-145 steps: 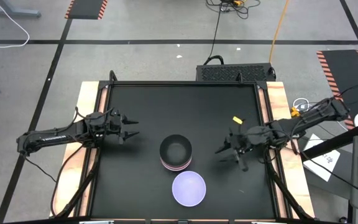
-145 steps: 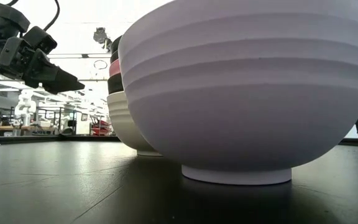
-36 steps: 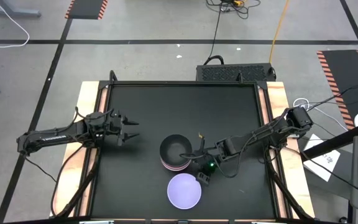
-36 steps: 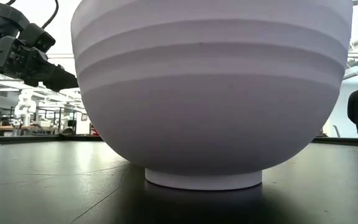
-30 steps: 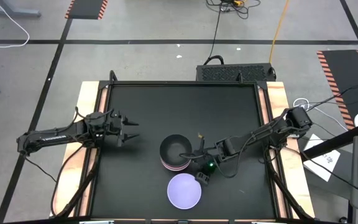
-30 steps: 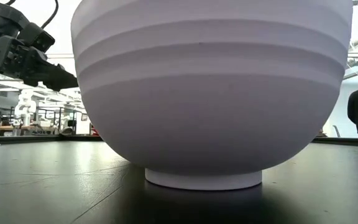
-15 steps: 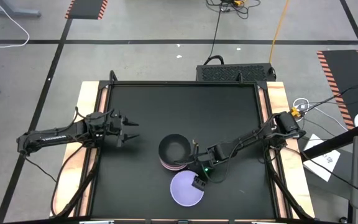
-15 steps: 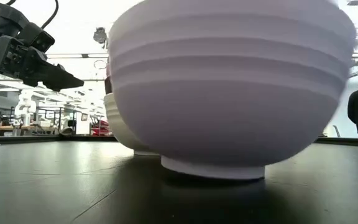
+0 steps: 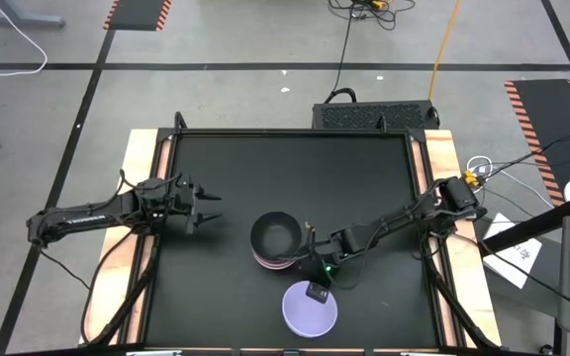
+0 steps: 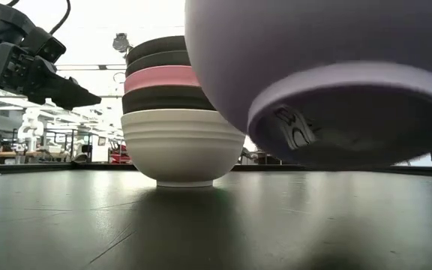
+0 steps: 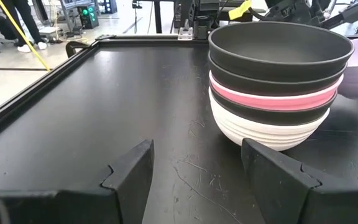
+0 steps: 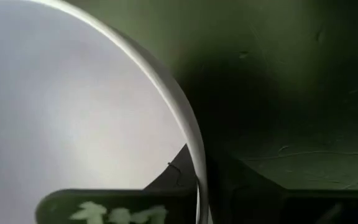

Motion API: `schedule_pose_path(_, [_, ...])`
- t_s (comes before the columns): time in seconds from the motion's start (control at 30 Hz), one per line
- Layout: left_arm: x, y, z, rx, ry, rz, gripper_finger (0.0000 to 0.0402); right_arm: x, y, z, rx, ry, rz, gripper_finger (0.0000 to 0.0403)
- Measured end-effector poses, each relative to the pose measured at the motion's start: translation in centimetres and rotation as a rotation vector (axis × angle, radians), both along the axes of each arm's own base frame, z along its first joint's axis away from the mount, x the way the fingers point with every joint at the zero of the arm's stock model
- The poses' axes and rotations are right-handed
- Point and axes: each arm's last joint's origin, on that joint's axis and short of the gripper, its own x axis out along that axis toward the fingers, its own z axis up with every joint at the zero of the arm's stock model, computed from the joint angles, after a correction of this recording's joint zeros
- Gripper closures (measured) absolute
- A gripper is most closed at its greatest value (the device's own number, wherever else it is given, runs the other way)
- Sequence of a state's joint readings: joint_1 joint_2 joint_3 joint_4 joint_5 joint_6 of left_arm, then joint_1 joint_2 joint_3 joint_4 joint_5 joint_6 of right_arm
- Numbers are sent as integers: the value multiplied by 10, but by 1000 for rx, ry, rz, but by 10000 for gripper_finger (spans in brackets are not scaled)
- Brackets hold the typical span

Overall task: Nest bowls inside each other
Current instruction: Stack the purple bowl on top of the black bowl

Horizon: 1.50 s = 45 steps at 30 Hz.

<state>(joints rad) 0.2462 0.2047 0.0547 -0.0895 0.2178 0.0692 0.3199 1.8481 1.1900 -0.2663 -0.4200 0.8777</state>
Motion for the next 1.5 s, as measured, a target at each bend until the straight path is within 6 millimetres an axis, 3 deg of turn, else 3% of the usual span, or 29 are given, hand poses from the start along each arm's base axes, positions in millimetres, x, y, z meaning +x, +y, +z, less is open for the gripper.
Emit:
schedule_pose_path(0.27, [0,0,0,-1,0,-1,156,-17,-2,31,-101,-47,-8,400])
schedule_pose_path(0.37, [0,0,0,-3,0,-1,156,-33,-6,50,-207,-72,-20,401])
schedule_pose_path(0.57, [0,0,0,-10,0,1,156,-62,-18,99,-332,-304,-35,402])
schedule_pose_path(0.8, [0,0,0,-16,0,2,156,-76,-55,148,-362,-572,-90,402])
schedule_pose_path(1.0, [0,0,0,-13,0,2,156,-88,-86,163,-390,-606,-115,402])
schedule_pose_path(1.27, [0,0,0,-1,1,9,156,-85,-122,183,-438,-636,-76,401])
schedule_pose_path(1.5, [0,1,0,-3,2,19,156,-59,-154,189,-414,-573,-55,400])
